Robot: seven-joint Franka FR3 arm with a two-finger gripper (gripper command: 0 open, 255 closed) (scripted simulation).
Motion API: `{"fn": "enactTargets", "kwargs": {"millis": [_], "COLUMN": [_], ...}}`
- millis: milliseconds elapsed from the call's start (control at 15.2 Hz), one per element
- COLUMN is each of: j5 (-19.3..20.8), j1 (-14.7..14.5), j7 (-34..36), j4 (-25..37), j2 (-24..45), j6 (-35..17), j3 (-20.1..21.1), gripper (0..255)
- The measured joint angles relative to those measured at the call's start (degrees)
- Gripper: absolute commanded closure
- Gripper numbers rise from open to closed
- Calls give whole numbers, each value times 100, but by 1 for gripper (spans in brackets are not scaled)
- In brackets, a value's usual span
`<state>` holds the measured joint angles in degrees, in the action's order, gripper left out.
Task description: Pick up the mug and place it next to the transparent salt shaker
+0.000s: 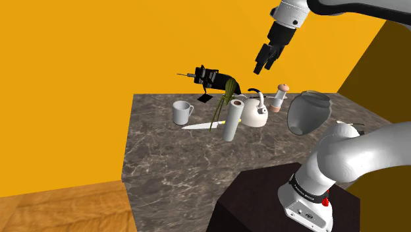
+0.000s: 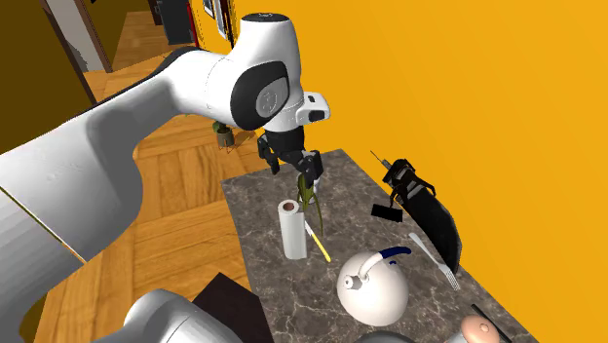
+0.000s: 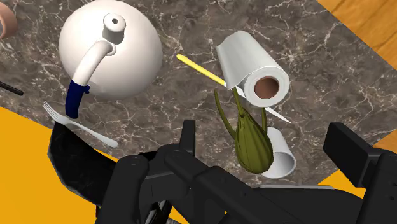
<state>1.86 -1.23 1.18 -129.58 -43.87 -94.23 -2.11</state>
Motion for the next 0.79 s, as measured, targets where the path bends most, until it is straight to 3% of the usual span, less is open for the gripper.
{"fn": "enactTargets", "kwargs": {"millis": [264,792], "j5": [-32,-82], "j1": [-49,-209], "j7": [65,301], "j4": [-9,165], "j2": [319,1705], "j6": [-271,-1272], "j3": [89,402], "gripper": [0,0]}}
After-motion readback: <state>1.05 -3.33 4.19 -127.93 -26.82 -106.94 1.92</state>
